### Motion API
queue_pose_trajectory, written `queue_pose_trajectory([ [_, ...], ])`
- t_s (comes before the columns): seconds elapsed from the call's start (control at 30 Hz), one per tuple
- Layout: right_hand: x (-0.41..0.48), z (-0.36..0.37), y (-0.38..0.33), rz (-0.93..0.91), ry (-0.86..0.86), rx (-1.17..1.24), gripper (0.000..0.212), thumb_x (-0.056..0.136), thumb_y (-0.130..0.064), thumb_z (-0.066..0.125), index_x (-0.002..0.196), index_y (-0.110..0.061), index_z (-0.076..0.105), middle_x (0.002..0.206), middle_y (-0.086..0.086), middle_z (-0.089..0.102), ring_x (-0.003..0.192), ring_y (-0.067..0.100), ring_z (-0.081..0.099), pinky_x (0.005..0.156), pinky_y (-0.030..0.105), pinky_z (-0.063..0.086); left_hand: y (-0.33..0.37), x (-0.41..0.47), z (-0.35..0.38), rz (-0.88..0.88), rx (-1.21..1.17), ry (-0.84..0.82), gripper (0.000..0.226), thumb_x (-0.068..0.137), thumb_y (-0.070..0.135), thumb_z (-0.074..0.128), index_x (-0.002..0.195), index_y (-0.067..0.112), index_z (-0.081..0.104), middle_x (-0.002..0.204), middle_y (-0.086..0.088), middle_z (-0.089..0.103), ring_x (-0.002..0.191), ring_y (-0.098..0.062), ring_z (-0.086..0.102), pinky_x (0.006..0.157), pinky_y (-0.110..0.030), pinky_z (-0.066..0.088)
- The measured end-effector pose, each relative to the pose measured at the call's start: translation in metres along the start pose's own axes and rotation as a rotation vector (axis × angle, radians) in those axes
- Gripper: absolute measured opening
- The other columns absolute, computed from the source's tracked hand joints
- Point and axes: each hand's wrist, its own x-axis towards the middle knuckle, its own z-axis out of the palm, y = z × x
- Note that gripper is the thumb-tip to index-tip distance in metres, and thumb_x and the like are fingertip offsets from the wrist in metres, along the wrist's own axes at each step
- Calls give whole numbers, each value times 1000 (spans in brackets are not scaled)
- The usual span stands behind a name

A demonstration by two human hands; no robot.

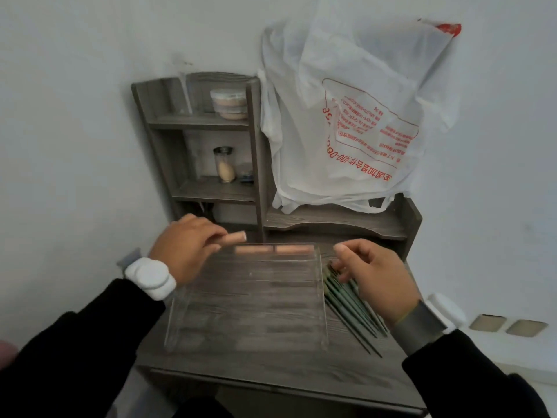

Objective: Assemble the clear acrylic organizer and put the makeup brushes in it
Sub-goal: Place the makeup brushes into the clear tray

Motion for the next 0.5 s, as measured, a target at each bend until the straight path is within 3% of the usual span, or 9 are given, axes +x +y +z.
queue_pose_trajectory([
  [0.13, 1, -3, 6, 1, 4, -34, 16, 93, -31, 65, 83, -22, 73, 74, -3, 75, 62, 14, 70, 61, 24, 46, -40, 4, 5, -19, 60, -118, 28, 84, 28, 72, 112, 31, 69, 104, 7, 68, 97, -20, 54, 84, -37, 46],
  [0.3, 7, -10, 15, 50, 40, 14, 15, 93, -23, 67, 81, -18, 75, 72, 2, 75, 58, 13, 66, 44, 10, 38, -46, 6, 25, -3, -34, -213, 28, 89, 25, 68, 116, 29, 68, 109, 5, 64, 103, -19, 52, 87, -32, 44],
  [0.5, 20, -25, 23, 62, 138, 7, 15, 91, -22, 67, 80, -17, 75, 71, 3, 75, 57, 15, 66, 54, 24, 39, -53, 4, 38, -5, -67, -181, 39, 90, 20, 68, 128, 24, 65, 119, 1, 62, 110, -24, 53, 90, -29, 39],
])
